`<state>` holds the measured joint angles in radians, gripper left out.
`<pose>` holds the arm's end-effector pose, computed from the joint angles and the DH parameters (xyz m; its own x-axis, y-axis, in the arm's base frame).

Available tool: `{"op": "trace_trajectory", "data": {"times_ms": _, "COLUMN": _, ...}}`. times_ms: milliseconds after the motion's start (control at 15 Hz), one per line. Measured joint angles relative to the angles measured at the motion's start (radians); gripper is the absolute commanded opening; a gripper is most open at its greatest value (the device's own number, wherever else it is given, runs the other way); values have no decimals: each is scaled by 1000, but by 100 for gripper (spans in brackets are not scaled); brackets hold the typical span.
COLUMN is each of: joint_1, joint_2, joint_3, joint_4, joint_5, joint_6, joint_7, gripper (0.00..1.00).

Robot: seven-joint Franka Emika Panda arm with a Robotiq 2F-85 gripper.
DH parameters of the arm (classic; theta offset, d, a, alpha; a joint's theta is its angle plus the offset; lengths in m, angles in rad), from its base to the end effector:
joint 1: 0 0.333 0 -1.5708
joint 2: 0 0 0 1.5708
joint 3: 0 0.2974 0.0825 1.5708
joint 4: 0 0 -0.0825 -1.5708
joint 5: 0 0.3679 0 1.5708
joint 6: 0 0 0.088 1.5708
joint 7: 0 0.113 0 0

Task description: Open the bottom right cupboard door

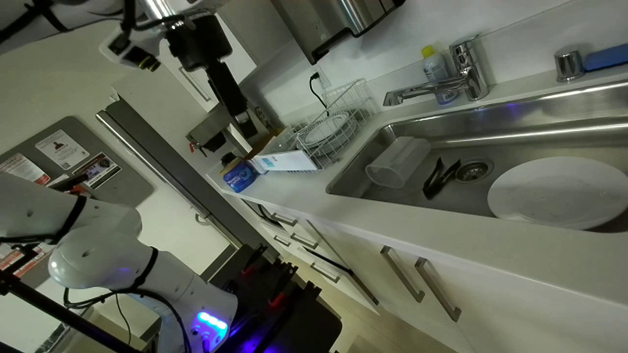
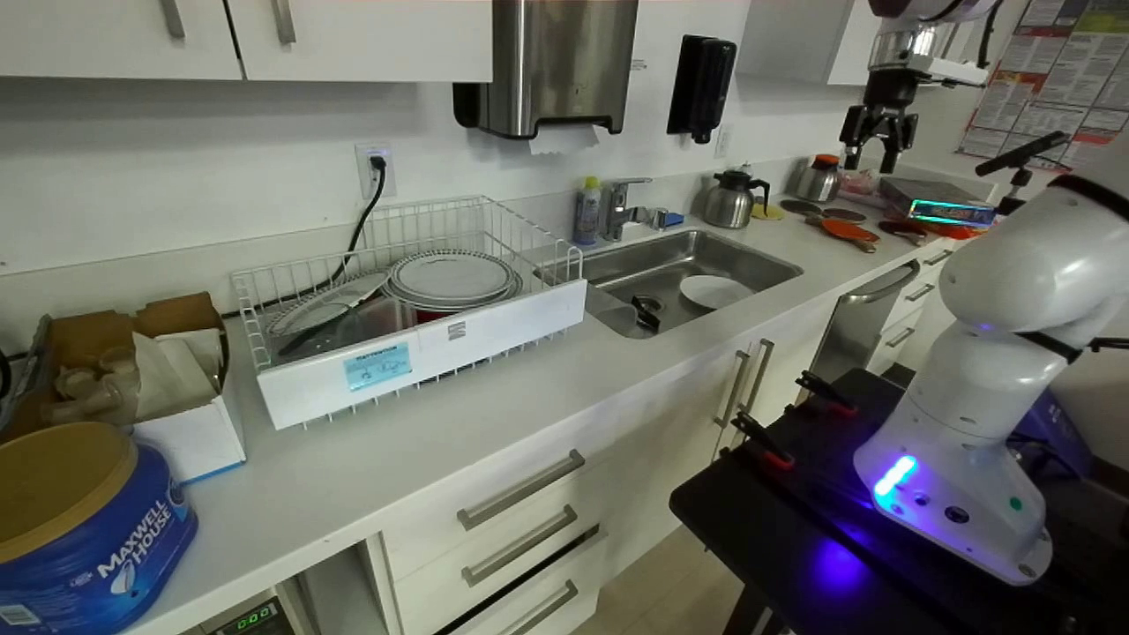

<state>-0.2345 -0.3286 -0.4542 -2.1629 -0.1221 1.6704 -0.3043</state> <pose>0.3184 -0.2945 0.4831 0.9353 -0.3078 -0.1747 -0.3253 -0.9421 -0.0812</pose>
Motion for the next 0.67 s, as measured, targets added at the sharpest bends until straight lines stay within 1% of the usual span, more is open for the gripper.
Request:
{"op": "trace_trajectory", "data": {"times_ms": 400, "joint_1": -132, "joint_2": 160, "joint_3": -114, "joint_4": 5, "joint_5": 121, "joint_6": 59, "joint_7": 8, "gripper": 100}}
{"op": "trace_trajectory", "data": {"times_ms": 667, "joint_1": -206, "joint_2": 282, "joint_3": -180, "joint_4": 8, "joint_5": 216, "joint_6": 99, "joint_7": 8, "gripper": 100}}
